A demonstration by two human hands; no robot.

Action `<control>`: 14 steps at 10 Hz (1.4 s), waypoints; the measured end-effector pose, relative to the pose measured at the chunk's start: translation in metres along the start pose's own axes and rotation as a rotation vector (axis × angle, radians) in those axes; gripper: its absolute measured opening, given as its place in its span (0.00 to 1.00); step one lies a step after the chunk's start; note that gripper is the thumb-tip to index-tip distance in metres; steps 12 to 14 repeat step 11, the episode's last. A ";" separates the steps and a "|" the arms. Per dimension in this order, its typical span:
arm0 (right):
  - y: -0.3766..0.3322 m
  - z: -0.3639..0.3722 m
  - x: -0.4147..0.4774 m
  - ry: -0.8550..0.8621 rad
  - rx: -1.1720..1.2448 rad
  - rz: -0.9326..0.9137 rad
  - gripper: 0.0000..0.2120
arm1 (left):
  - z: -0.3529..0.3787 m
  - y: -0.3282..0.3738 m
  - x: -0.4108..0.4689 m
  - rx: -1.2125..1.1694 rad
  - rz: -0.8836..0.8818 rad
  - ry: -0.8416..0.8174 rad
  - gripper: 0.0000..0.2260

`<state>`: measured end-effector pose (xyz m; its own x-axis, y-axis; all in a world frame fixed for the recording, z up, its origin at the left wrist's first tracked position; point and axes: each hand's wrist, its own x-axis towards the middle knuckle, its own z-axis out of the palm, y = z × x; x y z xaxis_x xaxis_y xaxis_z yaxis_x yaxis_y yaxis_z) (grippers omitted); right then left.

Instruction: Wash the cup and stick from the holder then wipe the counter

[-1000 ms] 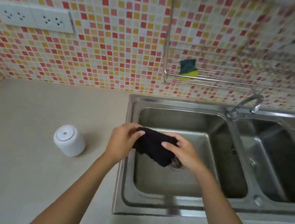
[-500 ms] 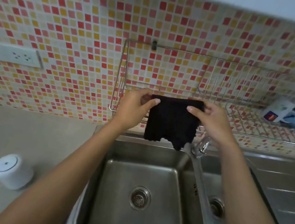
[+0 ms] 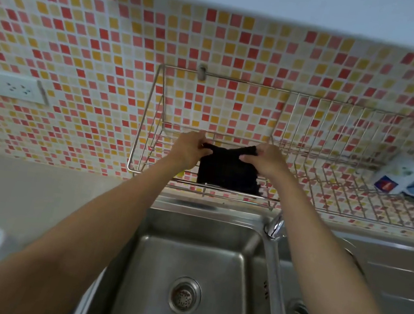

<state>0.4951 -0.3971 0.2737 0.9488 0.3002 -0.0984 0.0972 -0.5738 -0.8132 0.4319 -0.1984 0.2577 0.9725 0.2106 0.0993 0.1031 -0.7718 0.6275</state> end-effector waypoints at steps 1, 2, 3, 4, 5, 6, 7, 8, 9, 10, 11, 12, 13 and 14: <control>0.007 0.012 0.007 0.071 -0.219 -0.032 0.14 | 0.004 0.003 0.006 0.072 0.012 -0.016 0.12; 0.006 0.019 -0.001 0.124 -0.371 -0.131 0.30 | 0.006 0.008 0.004 0.200 0.166 -0.022 0.23; 0.002 0.026 -0.015 0.077 -0.393 -0.288 0.27 | 0.010 0.007 -0.004 0.435 0.274 -0.139 0.26; 0.002 0.032 -0.022 -0.166 -0.461 -0.278 0.16 | 0.013 0.004 -0.007 0.552 0.253 -0.190 0.21; -0.001 0.032 -0.025 -0.235 -0.518 -0.238 0.16 | 0.012 0.004 -0.008 0.507 0.259 -0.181 0.20; 0.000 0.036 -0.031 -0.229 -0.586 -0.199 0.21 | 0.010 -0.003 -0.014 0.438 0.289 -0.061 0.17; 0.001 0.042 -0.037 -0.279 -0.648 -0.144 0.22 | 0.004 -0.014 -0.025 0.374 0.185 0.030 0.16; 0.001 0.042 -0.040 -0.263 -0.645 -0.130 0.22 | -0.002 -0.023 -0.040 0.302 0.107 0.124 0.15; 0.001 0.043 -0.045 -0.204 -0.643 -0.121 0.21 | -0.010 -0.028 -0.059 0.242 0.085 0.168 0.15; 0.001 0.044 -0.051 -0.134 -0.666 -0.119 0.22 | -0.014 -0.032 -0.080 0.389 0.099 0.104 0.21; -0.002 0.044 -0.060 -0.003 -0.731 -0.184 0.24 | -0.014 -0.037 -0.091 0.551 0.073 0.009 0.28; -0.002 0.044 -0.060 -0.003 -0.731 -0.184 0.24 | -0.014 -0.037 -0.091 0.551 0.073 0.009 0.28; -0.002 0.044 -0.060 -0.003 -0.731 -0.184 0.24 | -0.014 -0.037 -0.091 0.551 0.073 0.009 0.28; -0.002 0.044 -0.060 -0.003 -0.731 -0.184 0.24 | -0.014 -0.037 -0.091 0.551 0.073 0.009 0.28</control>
